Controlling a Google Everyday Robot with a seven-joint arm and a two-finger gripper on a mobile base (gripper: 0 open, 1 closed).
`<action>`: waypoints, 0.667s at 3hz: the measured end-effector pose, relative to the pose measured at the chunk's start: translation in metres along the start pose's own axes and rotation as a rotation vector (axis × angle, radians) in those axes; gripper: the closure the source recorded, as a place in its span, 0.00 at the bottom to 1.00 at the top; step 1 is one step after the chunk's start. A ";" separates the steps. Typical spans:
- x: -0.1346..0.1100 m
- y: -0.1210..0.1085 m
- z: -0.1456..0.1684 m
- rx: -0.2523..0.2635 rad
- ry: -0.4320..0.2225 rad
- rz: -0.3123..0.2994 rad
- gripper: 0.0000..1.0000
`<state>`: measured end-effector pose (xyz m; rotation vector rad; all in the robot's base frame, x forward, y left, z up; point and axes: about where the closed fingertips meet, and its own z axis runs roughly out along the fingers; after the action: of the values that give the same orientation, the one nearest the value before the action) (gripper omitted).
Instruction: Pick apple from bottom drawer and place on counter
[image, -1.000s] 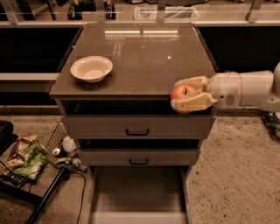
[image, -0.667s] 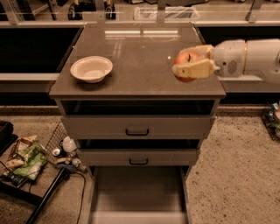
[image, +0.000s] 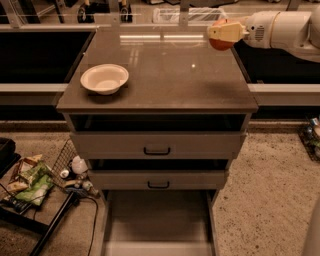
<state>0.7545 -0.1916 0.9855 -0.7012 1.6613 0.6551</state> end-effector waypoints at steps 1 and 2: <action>0.031 -0.045 0.032 0.042 0.040 0.067 1.00; 0.083 -0.050 0.079 -0.014 0.116 0.093 1.00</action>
Offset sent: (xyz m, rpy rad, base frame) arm 0.1151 0.0354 -0.1661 -0.0734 0.2346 0.0759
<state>0.8294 -0.1752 0.8870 -0.6863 1.8064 0.7043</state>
